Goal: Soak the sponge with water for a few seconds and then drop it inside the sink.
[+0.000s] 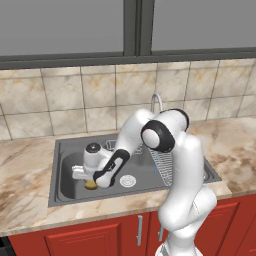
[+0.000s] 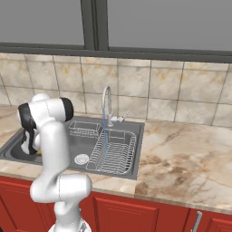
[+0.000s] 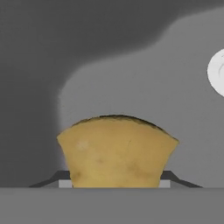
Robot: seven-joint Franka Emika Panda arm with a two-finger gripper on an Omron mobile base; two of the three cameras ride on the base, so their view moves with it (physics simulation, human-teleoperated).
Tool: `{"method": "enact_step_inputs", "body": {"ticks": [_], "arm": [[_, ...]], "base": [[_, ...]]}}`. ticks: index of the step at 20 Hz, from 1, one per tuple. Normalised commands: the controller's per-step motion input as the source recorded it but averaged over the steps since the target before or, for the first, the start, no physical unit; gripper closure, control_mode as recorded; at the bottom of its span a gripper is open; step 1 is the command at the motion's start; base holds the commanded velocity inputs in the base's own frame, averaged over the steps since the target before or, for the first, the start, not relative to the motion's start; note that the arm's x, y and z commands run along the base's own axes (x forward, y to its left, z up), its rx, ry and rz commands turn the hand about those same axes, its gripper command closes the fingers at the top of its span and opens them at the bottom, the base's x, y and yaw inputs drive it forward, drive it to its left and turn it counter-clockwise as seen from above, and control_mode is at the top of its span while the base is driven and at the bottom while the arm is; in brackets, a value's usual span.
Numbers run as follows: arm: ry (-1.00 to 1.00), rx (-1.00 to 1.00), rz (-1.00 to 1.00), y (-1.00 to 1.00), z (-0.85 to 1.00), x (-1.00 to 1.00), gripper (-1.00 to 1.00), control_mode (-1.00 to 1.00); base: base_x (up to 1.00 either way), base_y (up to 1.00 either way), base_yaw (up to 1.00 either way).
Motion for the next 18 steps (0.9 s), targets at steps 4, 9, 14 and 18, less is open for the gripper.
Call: {"method": "enact_step_inputs", "body": {"ticks": [4,9,14,18], "arm": [[0.00,-0.02,0.00,0.00,-0.30,0.01,1.00,-1.00],[0.00,-0.03,0.00,-0.04,-0.30,0.09,1.00,-1.00],[0.00,-0.03,0.00,-0.04,-0.25,0.03,1.00,-1.00],[0.00,-0.03,0.00,-0.04,-0.07,0.08,1.00,-1.00]], "base": [[0.00,0.00,0.00],[0.00,0.00,0.00],[0.00,0.00,0.00],[0.00,0.00,0.00]]}}
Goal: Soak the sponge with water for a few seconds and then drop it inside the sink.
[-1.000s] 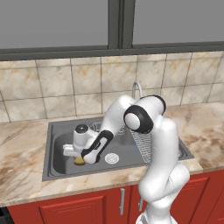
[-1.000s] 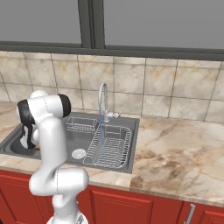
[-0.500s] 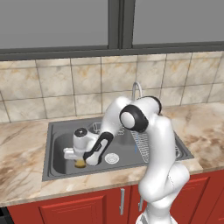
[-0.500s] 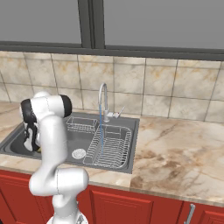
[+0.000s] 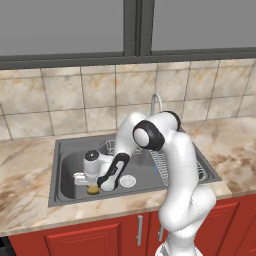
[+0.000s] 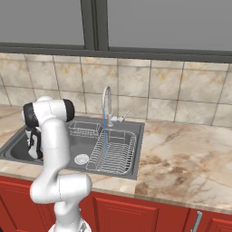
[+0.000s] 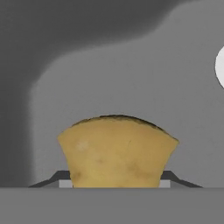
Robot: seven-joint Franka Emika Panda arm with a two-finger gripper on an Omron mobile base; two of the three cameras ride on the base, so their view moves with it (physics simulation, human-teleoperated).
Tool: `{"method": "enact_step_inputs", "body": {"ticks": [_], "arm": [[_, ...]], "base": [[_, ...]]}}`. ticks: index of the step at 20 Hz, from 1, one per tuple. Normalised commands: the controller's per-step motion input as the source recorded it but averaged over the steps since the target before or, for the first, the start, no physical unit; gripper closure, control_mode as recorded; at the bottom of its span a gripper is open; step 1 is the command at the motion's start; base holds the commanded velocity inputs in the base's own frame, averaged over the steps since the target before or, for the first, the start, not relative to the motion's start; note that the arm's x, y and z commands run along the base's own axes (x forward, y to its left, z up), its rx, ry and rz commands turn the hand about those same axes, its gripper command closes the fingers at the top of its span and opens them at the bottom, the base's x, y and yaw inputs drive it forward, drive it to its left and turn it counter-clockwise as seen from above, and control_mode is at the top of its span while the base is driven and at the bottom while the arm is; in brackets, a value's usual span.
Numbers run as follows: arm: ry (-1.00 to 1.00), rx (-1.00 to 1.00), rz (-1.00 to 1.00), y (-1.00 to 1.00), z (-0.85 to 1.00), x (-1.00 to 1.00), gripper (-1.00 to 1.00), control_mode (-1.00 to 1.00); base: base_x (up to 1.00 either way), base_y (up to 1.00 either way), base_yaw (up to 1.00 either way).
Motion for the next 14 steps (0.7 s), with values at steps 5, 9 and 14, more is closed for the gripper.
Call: {"method": "enact_step_inputs", "body": {"ticks": [5,9,14], "arm": [[0.00,-0.03,0.00,-0.05,0.00,0.31,1.00,-1.00],[0.00,-0.01,0.00,-0.01,-0.09,0.21,1.00,-1.00],[0.00,0.00,0.00,0.00,0.00,0.00,1.00,-1.00]], "base": [[0.00,0.00,0.00],[0.00,0.00,0.00],[0.00,0.00,0.00]]}}
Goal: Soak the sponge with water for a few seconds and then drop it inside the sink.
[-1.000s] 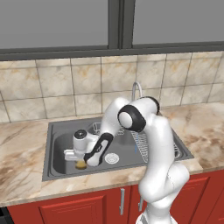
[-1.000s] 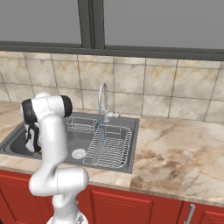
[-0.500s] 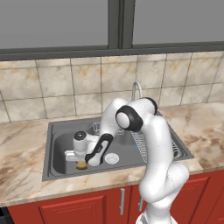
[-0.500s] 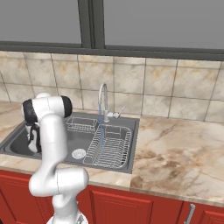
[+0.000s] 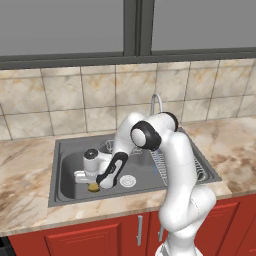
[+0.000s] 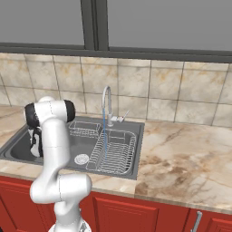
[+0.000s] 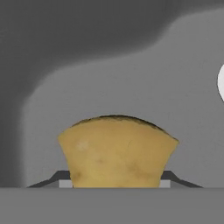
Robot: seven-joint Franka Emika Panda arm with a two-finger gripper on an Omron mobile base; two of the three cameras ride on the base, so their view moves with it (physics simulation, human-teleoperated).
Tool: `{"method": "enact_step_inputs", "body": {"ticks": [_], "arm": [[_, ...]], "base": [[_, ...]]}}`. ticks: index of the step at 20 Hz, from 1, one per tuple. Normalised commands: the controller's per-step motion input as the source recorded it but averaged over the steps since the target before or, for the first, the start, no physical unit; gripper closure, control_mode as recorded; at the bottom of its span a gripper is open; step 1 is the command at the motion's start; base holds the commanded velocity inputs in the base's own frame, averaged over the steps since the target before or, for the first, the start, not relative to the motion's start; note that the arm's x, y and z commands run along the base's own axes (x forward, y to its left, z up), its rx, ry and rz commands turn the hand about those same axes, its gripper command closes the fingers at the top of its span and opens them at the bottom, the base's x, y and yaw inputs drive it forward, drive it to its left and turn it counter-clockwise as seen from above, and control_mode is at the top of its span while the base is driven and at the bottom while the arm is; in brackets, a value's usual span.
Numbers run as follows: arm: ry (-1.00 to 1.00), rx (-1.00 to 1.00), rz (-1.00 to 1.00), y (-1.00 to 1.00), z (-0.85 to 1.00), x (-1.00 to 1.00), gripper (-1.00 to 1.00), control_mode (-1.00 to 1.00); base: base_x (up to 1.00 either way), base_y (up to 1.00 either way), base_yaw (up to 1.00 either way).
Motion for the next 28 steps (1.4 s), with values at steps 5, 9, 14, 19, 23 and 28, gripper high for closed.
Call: {"method": "enact_step_inputs", "body": {"ticks": [5,9,14,19,23,28], "arm": [[0.00,0.04,0.00,0.00,-0.17,0.00,1.00,-1.00],[0.00,0.13,0.00,-0.09,-0.29,0.00,1.00,-1.00],[0.05,0.06,-0.02,-0.06,-0.11,0.00,-1.00,-1.00],[0.05,0.01,-0.05,0.00,-0.03,0.00,-1.00,-1.00],[0.01,0.00,-0.05,-0.03,0.02,-0.01,-1.00,-1.00],[0.03,-0.01,-0.02,0.00,0.44,0.00,-1.00,-1.00]], "base": [[0.00,0.00,0.00],[0.00,0.00,0.00],[0.00,0.00,0.00],[0.00,0.00,0.00],[0.00,0.00,0.00],[0.00,0.00,0.00]]}}
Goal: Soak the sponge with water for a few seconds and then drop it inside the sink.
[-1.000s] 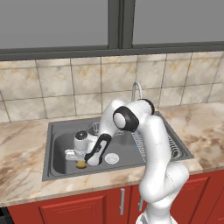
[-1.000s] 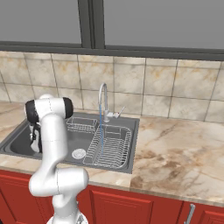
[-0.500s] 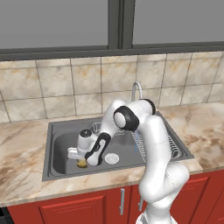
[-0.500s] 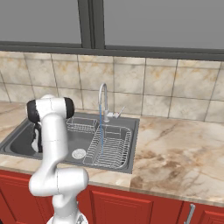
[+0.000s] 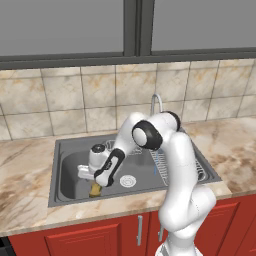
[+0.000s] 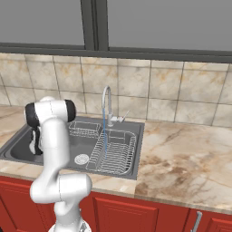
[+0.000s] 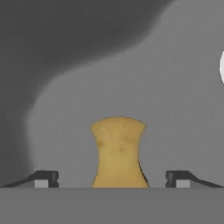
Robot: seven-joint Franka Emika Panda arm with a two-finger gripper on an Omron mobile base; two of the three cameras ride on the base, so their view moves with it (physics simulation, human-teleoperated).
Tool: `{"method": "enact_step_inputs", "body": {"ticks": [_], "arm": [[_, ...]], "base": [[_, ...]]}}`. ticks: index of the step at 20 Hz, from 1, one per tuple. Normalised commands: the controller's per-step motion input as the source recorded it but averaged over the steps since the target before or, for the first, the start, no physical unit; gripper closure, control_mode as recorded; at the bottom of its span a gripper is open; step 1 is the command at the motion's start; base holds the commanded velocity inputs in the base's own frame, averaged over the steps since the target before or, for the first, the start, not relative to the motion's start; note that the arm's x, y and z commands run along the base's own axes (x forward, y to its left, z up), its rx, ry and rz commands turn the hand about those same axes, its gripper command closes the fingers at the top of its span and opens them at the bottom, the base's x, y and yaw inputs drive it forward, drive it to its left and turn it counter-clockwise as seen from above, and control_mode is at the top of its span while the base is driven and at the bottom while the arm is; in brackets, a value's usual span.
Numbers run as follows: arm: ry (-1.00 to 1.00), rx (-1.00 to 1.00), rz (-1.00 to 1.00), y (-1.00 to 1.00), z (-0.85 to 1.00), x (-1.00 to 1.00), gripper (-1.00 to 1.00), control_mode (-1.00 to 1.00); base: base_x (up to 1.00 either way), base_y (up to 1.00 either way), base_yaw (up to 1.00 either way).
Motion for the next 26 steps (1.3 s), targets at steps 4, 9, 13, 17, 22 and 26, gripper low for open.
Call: {"method": "enact_step_inputs", "body": {"ticks": [4,9,13,17,22,26], "arm": [[0.10,0.00,0.00,0.00,0.75,-0.08,-1.00,-1.00],[0.07,0.00,0.00,0.00,0.68,-0.31,-1.00,-1.00],[0.06,0.00,0.00,-0.01,0.79,-0.25,-1.00,-1.00],[0.09,0.00,0.00,-0.01,0.90,-0.27,-1.00,-1.00],[0.10,0.00,0.00,-0.21,0.84,-0.29,-1.00,-1.00],[0.04,0.00,0.01,-0.19,0.61,-0.57,-1.00,-1.00]], "base": [[0.00,0.00,0.00],[0.00,0.00,0.00],[0.00,0.00,0.00],[0.00,0.00,0.00],[0.00,0.00,0.00],[0.00,0.00,0.00]]}}
